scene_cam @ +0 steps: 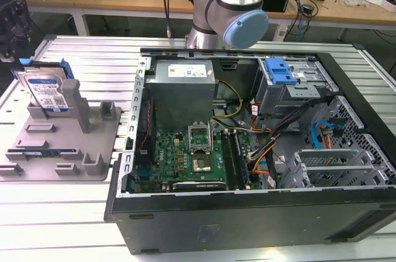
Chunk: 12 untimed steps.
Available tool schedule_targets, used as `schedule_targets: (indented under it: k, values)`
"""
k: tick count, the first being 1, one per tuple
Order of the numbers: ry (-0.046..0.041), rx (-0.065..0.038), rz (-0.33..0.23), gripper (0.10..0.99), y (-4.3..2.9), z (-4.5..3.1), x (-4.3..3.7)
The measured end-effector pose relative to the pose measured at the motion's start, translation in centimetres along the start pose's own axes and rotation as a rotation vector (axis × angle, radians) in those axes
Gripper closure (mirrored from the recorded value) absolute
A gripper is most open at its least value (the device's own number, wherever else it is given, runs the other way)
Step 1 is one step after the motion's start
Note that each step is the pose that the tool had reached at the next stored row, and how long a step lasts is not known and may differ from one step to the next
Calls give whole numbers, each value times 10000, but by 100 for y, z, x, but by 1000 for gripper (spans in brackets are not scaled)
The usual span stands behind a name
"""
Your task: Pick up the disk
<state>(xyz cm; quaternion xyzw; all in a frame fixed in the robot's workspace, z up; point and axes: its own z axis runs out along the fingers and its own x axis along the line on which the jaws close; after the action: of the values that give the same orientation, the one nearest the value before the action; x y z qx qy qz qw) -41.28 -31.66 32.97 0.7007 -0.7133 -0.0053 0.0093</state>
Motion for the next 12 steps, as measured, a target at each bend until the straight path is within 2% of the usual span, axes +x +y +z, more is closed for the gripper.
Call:
schedule_targets:
  k: [6,12]
  values:
    - [0,1,-2,529,7,118,-1]
    - [0,1,-3,529,16,188,-1]
